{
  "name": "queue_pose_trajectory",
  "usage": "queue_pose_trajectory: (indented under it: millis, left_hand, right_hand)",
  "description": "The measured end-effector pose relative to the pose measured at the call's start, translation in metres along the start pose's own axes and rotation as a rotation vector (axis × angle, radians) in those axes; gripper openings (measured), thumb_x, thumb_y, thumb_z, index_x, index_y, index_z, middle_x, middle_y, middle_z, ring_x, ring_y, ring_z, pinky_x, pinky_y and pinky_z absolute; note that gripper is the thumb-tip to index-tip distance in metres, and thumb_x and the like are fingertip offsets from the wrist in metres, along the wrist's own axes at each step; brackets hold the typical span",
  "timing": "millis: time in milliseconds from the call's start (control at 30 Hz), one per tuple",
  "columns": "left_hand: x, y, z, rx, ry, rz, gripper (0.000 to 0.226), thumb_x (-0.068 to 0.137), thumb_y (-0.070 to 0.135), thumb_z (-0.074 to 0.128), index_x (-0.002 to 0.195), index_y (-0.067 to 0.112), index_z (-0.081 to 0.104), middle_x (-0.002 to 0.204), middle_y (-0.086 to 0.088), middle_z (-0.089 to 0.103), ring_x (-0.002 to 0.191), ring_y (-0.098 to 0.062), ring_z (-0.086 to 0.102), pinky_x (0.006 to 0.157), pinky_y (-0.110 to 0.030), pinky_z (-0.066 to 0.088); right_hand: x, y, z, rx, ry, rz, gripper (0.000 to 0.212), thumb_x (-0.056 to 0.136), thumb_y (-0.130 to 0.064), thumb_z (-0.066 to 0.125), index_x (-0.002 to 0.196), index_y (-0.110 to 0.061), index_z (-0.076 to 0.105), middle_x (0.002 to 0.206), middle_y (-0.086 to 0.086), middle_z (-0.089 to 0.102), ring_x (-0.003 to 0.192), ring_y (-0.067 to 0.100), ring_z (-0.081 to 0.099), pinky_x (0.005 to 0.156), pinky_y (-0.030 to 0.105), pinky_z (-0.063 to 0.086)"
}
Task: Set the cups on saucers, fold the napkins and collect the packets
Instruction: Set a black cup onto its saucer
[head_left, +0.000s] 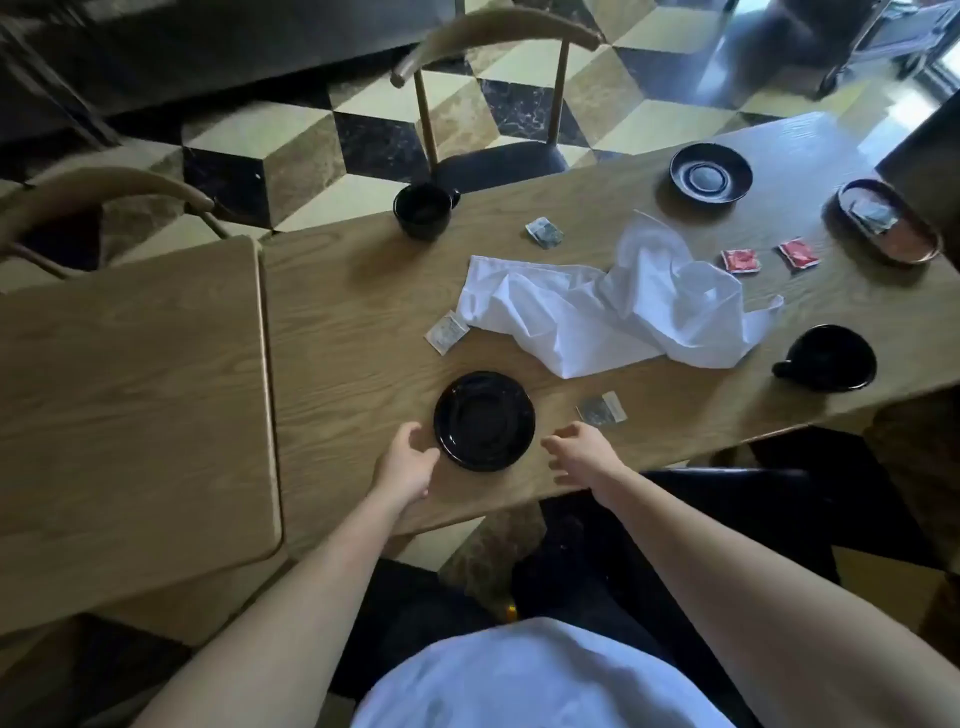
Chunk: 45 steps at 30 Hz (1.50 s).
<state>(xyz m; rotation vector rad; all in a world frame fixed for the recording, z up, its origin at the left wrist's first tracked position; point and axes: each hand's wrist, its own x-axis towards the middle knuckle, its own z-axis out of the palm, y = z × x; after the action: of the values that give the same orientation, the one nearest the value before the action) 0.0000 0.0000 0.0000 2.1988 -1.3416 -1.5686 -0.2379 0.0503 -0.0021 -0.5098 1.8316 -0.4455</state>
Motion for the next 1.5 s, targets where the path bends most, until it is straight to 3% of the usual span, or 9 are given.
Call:
queue_pose_trajectory:
  millis: [100, 200, 367, 600, 800, 933, 1033, 1267, 1500]
  left_hand:
    - [0.016, 0.018, 0.003, 0.048, 0.038, -0.011, 0.056, 0.095, 0.017, 0.061, 0.145, 0.025, 0.039, 0.089, -0.004, 0.062, 0.082, -0.032, 0.067, 0.078, -0.048, 0.062]
    - [0.034, 0.032, 0.002, -0.021, 0.051, -0.076, 0.059, 0.095, 0.012, 0.060, 0.147, 0.025, 0.037, 0.092, -0.006, 0.065, 0.084, -0.033, 0.071, 0.072, -0.049, 0.063]
    - [0.063, 0.038, 0.008, 0.034, -0.040, -0.116, 0.047, 0.095, 0.013, 0.060, 0.139, 0.025, 0.048, 0.132, -0.011, 0.059, 0.098, -0.033, 0.069, 0.052, -0.036, 0.060]
    - [0.078, 0.023, 0.016, -0.043, -0.036, -0.068, 0.027, 0.091, -0.001, 0.059, 0.087, 0.025, 0.061, 0.102, -0.022, 0.070, 0.084, -0.039, 0.073, 0.061, -0.053, 0.062]
    - [0.077, 0.023, 0.025, 0.013, -0.065, 0.030, 0.033, 0.090, 0.003, 0.063, 0.085, 0.035, 0.065, 0.088, -0.018, 0.071, 0.071, -0.030, 0.074, 0.057, -0.045, 0.063]
    - [0.066, 0.046, 0.050, 0.121, -0.127, 0.129, 0.023, 0.088, 0.011, 0.066, 0.100, 0.032, 0.068, 0.074, -0.005, 0.064, 0.075, -0.031, 0.070, 0.071, -0.049, 0.062]
    - [0.056, 0.068, 0.087, 0.166, -0.197, 0.192, 0.027, 0.089, 0.010, 0.067, 0.114, 0.021, 0.068, 0.079, 0.000, 0.063, 0.080, -0.026, 0.068, 0.077, -0.048, 0.062]
    - [0.031, 0.125, 0.188, 0.294, -0.310, 0.271, 0.017, 0.088, 0.016, 0.068, 0.100, 0.028, 0.068, 0.098, 0.009, 0.068, 0.098, -0.019, 0.066, 0.088, -0.039, 0.056]
    - [0.021, 0.161, 0.262, 0.414, -0.339, 0.267, 0.019, 0.084, 0.013, 0.066, 0.100, 0.024, 0.068, 0.108, 0.000, 0.069, 0.107, -0.028, 0.064, 0.088, -0.035, 0.053]
  right_hand:
    - [0.024, -0.018, -0.001, -0.065, 0.026, 0.019, 0.044, 0.096, -0.029, 0.064, 0.133, -0.007, 0.055, 0.117, 0.011, 0.065, 0.094, 0.025, 0.070, 0.079, 0.039, 0.063]
    - [0.039, -0.033, 0.010, -0.078, 0.030, 0.035, 0.049, 0.095, -0.028, 0.065, 0.136, -0.007, 0.051, 0.119, 0.012, 0.063, 0.087, 0.022, 0.067, 0.076, 0.038, 0.062]
    - [0.052, -0.038, 0.026, -0.166, 0.105, 0.055, 0.047, 0.089, -0.018, 0.061, 0.135, -0.011, 0.052, 0.128, 0.011, 0.061, 0.108, 0.028, 0.062, 0.079, 0.033, 0.049]
    - [0.056, -0.031, 0.034, -0.192, 0.151, 0.084, 0.034, 0.091, -0.014, 0.063, 0.125, -0.011, 0.064, 0.121, 0.009, 0.066, 0.105, 0.023, 0.060, 0.079, 0.028, 0.044]
    - [0.051, -0.013, 0.029, -0.110, 0.227, 0.102, 0.023, 0.092, -0.015, 0.067, 0.114, -0.010, 0.066, 0.113, 0.009, 0.068, 0.108, 0.028, 0.064, 0.092, 0.043, 0.055]
    - [0.039, 0.008, -0.005, 0.026, 0.277, 0.125, 0.027, 0.093, -0.017, 0.069, 0.119, -0.011, 0.066, 0.115, 0.007, 0.067, 0.103, 0.026, 0.068, 0.088, 0.046, 0.060]
    - [0.027, 0.032, -0.043, 0.114, 0.344, 0.137, 0.021, 0.092, -0.015, 0.069, 0.113, -0.013, 0.067, 0.108, 0.003, 0.068, 0.090, 0.022, 0.071, 0.078, 0.044, 0.063]
    - [0.016, 0.079, -0.140, 0.280, 0.453, 0.191, 0.019, 0.091, -0.012, 0.069, 0.110, -0.014, 0.069, 0.098, 0.004, 0.071, 0.081, 0.016, 0.071, 0.057, 0.024, 0.057]
    - [0.034, 0.119, -0.203, 0.350, 0.462, 0.215, 0.020, 0.091, -0.012, 0.069, 0.111, -0.012, 0.070, 0.097, 0.008, 0.072, 0.079, 0.021, 0.072, 0.061, 0.028, 0.059]
